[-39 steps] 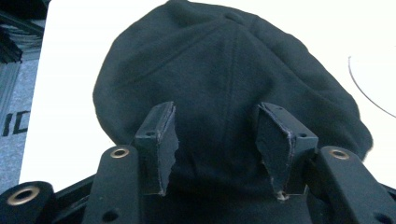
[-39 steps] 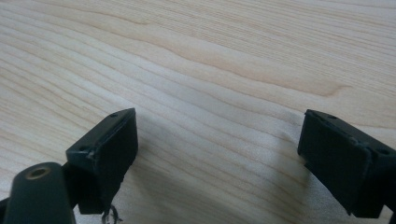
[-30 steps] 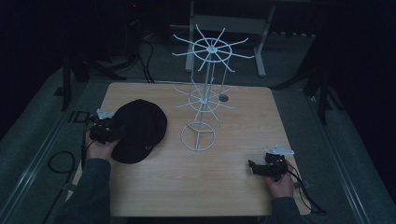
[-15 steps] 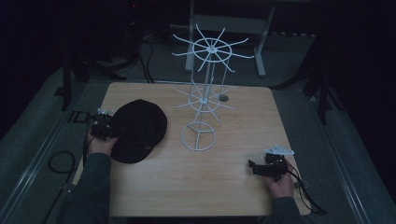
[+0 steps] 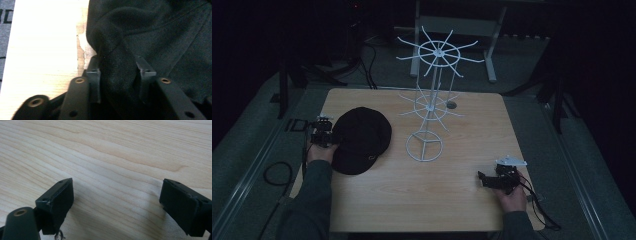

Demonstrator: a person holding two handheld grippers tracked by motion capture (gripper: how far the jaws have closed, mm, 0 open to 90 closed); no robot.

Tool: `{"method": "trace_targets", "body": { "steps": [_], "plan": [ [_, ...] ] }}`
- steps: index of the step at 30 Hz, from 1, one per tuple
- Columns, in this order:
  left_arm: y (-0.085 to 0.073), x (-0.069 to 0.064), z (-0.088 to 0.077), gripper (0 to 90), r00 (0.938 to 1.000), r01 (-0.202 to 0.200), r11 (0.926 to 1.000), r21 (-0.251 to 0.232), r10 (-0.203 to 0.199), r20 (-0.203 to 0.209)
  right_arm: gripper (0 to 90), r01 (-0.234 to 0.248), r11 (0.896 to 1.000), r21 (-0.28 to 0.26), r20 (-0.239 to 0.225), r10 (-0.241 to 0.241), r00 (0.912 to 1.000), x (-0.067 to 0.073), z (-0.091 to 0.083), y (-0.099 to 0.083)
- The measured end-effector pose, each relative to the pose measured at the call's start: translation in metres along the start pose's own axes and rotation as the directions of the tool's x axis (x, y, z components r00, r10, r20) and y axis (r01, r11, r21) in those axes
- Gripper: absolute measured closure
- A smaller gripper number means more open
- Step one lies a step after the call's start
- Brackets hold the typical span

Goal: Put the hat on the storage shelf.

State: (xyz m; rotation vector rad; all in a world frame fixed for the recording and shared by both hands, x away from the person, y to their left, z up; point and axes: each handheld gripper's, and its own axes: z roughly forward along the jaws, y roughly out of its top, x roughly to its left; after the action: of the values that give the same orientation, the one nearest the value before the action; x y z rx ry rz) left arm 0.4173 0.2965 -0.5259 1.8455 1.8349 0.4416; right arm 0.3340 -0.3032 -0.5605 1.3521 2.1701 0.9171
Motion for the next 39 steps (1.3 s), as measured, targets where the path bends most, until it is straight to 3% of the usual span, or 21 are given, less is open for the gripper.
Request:
{"method": "trace_targets", "body": {
  "steps": [4,7,13,24,28,33,39],
  "plan": [
    [0.0,0.0,-0.003,72.0,0.9999,0.01,0.9998,-0.015,-0.01,-0.009,12.1,0.0,1.0,0.0,0.0,0.0,1.0,0.0,0.0,0.0],
    [0.0,0.001,-0.006,75.4,0.9991,0.042,0.9982,-0.043,-0.042,0.009,12.1,0.0,1.0,0.0,0.0,0.0,1.0,0.0,0.0,0.0],
    [-0.002,0.002,-0.01,77.5,0.9968,0.071,0.9939,-0.085,-0.067,0.043,12.1,0.0,1.0,0.0,0.0,0.0,1.0,0.0,0.0,0.0],
    [0.006,-0.006,-0.034,78.0,0.997,0.037,0.9862,-0.161,-0.026,0.073,12.0,0.0,1.0,0.0,0.0,0.0,1.0,0.0,0.0,0.0],
    [0.007,-0.007,-0.039,78.0,0.9948,0.046,0.9831,-0.177,-0.028,0.098,12.1,0.0,1.0,0.0,0.0,0.0,1.0,0.0,0.0,0.0],
    [0.011,-0.008,-0.049,78.0,0.9865,0.06,0.9769,-0.205,-0.026,0.162,12.1,0.001,1.0,0.0,0.0,-0.001,1.0,0.0,0.0,0.0],
    [0.012,-0.012,-0.056,77.8,0.9837,0.048,0.9722,-0.229,-0.006,0.18,12.1,0.001,1.0,0.0,0.0,-0.001,1.0,0.0,0.0,0.0]
  ]
}}
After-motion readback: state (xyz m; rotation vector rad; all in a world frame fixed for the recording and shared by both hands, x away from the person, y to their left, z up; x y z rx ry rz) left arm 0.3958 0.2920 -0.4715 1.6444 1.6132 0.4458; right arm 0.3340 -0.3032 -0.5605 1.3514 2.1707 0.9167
